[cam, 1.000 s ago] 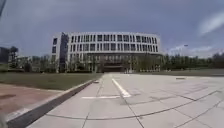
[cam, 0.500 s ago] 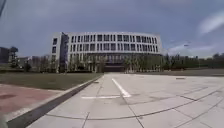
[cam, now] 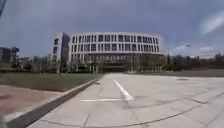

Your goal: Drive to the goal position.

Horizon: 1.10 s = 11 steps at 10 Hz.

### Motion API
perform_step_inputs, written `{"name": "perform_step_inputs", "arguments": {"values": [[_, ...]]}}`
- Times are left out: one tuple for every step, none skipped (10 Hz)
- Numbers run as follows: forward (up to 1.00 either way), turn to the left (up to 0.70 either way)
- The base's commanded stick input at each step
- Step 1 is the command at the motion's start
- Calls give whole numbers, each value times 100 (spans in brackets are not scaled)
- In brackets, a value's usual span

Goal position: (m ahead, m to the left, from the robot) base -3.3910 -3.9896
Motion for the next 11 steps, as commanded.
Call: {"name": "perform_step_inputs", "arguments": {"values": [[100, 0], [100, 0], [100, -13], [100, -31], [100, -38], [100, -38], [100, -38], [100, -38], [100, -38], [100, -38], [100, -38]]}}
